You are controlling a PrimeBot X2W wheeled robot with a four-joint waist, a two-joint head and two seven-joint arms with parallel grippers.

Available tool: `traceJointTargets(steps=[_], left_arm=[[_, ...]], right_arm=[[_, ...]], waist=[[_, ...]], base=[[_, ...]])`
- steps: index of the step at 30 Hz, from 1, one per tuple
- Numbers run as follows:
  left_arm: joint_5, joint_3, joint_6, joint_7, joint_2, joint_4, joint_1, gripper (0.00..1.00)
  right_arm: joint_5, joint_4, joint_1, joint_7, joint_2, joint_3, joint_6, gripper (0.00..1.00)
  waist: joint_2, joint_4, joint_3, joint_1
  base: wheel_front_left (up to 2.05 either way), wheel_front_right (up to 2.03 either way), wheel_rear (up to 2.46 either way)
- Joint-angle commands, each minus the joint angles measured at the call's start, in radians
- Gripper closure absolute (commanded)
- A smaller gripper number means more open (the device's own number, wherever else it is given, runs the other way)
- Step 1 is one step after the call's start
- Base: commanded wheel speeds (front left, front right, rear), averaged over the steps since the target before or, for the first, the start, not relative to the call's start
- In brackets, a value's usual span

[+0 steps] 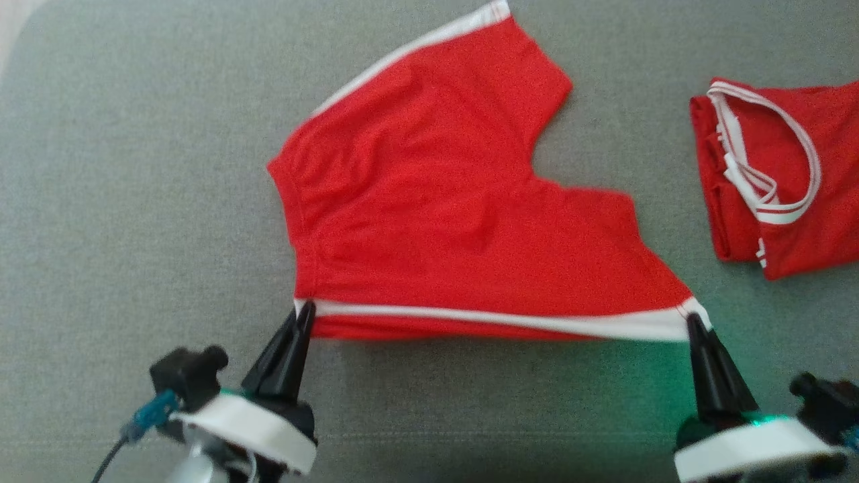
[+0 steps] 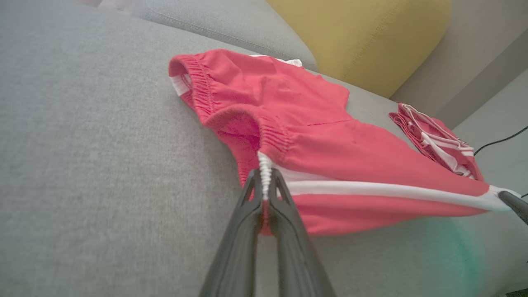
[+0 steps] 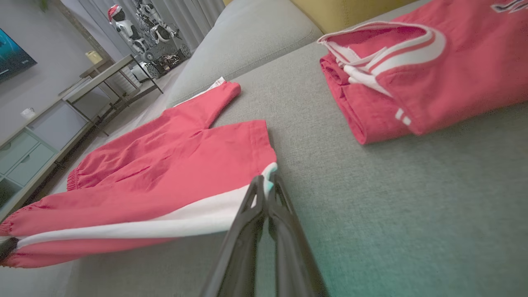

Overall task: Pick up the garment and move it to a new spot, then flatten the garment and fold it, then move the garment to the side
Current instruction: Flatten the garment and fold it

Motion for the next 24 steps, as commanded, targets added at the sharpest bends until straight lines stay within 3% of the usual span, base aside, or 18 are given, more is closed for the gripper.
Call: traceJointTargets(steps=[1,6,12,19,24], left_arm=[[-0.011,0.055,0.026,0.005,0.031,-0.059,0.011,1.0],[-0.026,0.067,0.078,0.053,0.047,-0.181,0.087,1.0],[-0.043,0.071,0.08,0.096,0.052,-0.218,0.042,1.0],[-0.058,0.071,0.039,0.108,0.031,-0.146,-0.126,1.0],[-0.073,0.062,0.002,0.101,-0.01,-0.031,-0.287,1.0]], right_arm=[[-0.014,-0.072,0.019,0.015,-0.007,-0.001,-0.001,1.0],[-0.031,-0.199,0.077,0.086,-0.007,-0.04,-0.001,1.0],[-0.054,-0.205,-0.031,0.128,-0.007,-0.076,-0.001,1.0],[-0.103,-0.082,-0.294,0.175,-0.007,-0.074,-0.001,1.0],[-0.145,0.092,-0.566,0.183,-0.007,-0.045,-0.001,1.0]], waist=[[-0.0001,-0.003,-0.026,0.0001],[-0.0001,0.009,-0.045,0.0001],[-0.0001,0.035,-0.026,0.0001],[-0.0001,0.078,0.031,0.0001],[-0.0001,0.118,0.105,0.0001]], base=[[0.0,0.0,0.0],[0.0,0.0,0.0],[0.0,0.0,0.0],[0.0,0.0,0.0],[0.0,0.0,0.0]])
